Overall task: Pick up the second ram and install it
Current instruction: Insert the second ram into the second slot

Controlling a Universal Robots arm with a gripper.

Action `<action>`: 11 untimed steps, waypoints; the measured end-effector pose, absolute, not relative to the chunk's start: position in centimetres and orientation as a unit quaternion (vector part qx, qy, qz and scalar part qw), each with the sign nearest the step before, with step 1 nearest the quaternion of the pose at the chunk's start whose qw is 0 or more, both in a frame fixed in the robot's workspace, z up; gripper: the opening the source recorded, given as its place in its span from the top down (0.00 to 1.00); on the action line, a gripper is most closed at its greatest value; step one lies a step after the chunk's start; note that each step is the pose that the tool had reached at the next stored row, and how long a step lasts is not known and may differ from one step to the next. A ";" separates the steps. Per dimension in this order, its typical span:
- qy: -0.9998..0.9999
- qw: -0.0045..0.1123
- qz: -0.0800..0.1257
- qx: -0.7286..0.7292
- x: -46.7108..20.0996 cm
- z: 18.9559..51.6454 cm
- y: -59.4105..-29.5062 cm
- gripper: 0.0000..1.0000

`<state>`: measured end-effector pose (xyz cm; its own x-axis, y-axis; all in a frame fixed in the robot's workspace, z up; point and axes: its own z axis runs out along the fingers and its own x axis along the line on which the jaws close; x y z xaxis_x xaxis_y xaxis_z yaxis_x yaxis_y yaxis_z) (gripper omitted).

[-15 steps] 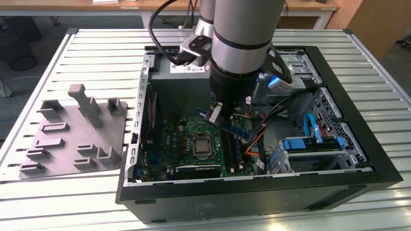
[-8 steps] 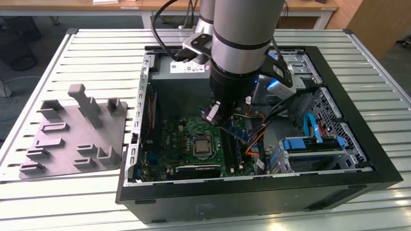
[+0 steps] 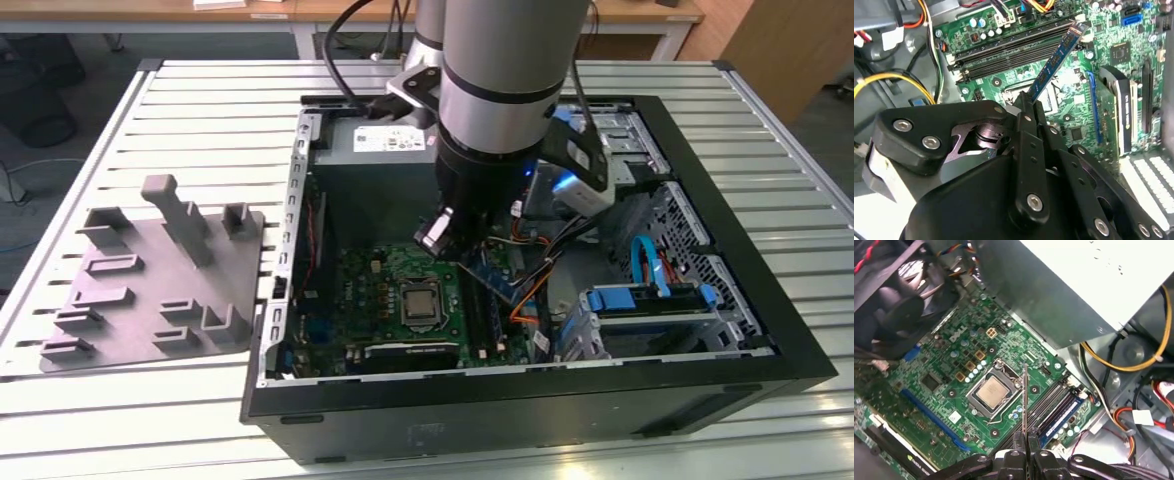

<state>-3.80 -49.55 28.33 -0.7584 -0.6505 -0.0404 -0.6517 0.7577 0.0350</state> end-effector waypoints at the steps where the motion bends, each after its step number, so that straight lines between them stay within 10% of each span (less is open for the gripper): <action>1: 0.940 0.013 0.023 -0.341 -3.8 28.3 -49.5 0.86; 11: 0.961 0.015 0.022 -0.276 -3.8 28.3 -49.5 0.86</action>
